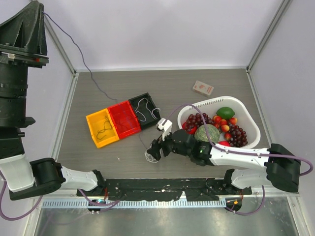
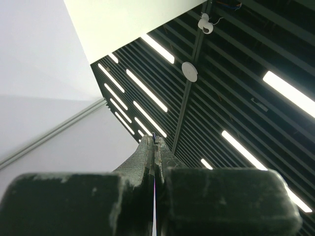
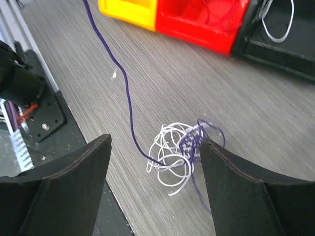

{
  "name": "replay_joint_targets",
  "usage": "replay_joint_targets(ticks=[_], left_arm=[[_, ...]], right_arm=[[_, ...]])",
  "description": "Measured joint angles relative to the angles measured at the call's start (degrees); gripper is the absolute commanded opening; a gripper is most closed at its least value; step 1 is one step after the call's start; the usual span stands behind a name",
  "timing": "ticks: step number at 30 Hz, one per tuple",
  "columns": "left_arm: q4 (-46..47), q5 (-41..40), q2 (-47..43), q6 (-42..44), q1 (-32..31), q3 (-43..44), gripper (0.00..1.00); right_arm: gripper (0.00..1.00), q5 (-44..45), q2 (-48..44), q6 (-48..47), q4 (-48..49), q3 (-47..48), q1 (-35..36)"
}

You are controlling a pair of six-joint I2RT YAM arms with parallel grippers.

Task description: Untangle the cables

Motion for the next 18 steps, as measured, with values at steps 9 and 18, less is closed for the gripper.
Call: replay_joint_targets(ticks=[9,18], left_arm=[[-0.07,-0.13,-0.22,-1.01,0.00,-0.24,0.00],[-0.48,-0.35,-1.18,-1.49,0.00,-1.62,0.00]], right_arm=[[0.80,-3.69,6.93,-1.70,3.08,11.23,0.00],[0.01,-3.23,14.14,-2.73,2.99,19.61,0.22]])
